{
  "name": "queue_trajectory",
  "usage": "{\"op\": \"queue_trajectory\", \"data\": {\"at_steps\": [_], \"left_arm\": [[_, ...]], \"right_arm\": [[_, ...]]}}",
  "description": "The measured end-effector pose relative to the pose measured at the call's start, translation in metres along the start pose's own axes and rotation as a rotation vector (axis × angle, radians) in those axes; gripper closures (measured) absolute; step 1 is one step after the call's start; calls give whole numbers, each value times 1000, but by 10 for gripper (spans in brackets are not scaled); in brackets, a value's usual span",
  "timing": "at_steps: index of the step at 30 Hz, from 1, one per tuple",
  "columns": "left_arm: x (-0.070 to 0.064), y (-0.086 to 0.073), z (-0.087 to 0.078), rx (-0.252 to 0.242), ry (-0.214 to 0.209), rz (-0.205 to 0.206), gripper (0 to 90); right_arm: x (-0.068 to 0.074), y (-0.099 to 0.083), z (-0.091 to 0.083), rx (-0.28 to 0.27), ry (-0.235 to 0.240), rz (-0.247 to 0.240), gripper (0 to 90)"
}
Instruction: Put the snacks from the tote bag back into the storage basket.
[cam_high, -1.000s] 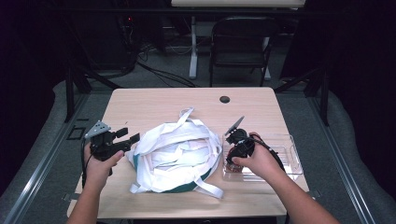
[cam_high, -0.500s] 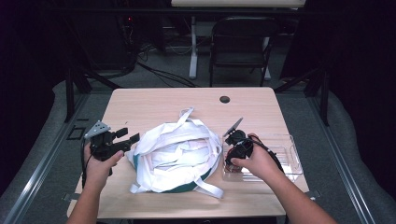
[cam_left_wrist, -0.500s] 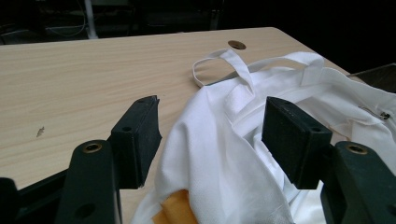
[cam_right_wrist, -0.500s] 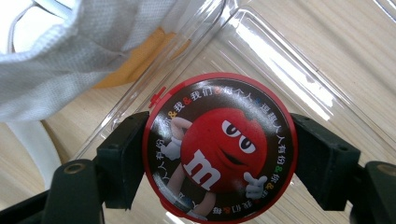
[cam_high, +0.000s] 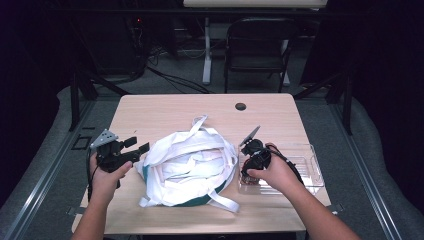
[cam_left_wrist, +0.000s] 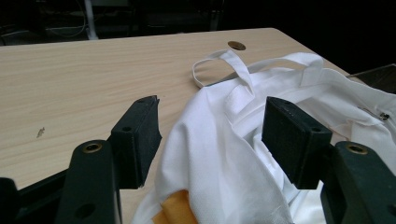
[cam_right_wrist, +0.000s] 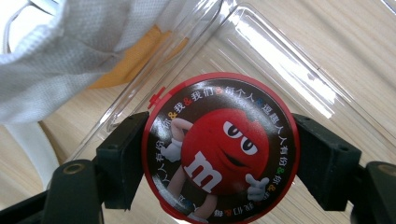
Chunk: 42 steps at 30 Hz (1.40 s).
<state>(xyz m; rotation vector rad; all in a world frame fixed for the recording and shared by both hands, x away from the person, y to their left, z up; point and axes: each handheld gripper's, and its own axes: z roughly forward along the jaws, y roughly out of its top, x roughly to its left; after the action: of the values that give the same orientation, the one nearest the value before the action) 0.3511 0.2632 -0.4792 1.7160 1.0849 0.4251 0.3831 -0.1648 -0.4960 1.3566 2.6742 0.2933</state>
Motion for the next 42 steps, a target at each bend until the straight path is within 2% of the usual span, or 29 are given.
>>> {"op": "queue_trajectory", "data": {"at_steps": [7, 10, 13, 15, 16, 20, 26, 29, 31, 33, 34, 40, 42], "left_arm": [[0, 0, 0, 0, 2, 0, 369], [0, 0, 0, 1, 1, 1, 369], [0, 0, -1, -2, 1, 1, 369], [0, 0, -1, -1, 3, 0, 369], [0, 0, -1, -3, 2, 0, 370], [-1, 0, -1, -2, 1, 0, 369], [0, 1, -1, 0, 3, 1, 369], [0, 1, -1, -2, 2, 2, 369], [-1, 0, -1, -2, 2, 1, 369], [-1, 0, -1, -2, 2, 2, 369], [0, 0, -1, -2, 4, 1, 369], [0, 1, -2, 0, 3, 3, 369], [0, 1, -2, 0, 3, 3, 369]], "right_arm": [[-2, -1, -2, -16, 13, 12, 243], [-3, -2, -6, -36, 34, 23, 214], [-3, -2, -7, -47, 33, 21, 207], [-2, -2, -10, -35, 27, 8, 203], [-1, -3, -10, -52, 29, 21, 201], [0, -2, -14, -48, 18, 18, 200], [1, -3, -17, -73, 25, 36, 200], [0, -3, -20, -65, 17, 23, 203], [0, -4, -21, -83, 21, 31, 214], [-1, -4, -25, -69, 25, 15, 214], [2, -5, -25, -95, 20, 30, 214], [4, -5, -30, -92, 18, 13, 215], [6, -5, -31, -114, 21, 26, 216]]}}
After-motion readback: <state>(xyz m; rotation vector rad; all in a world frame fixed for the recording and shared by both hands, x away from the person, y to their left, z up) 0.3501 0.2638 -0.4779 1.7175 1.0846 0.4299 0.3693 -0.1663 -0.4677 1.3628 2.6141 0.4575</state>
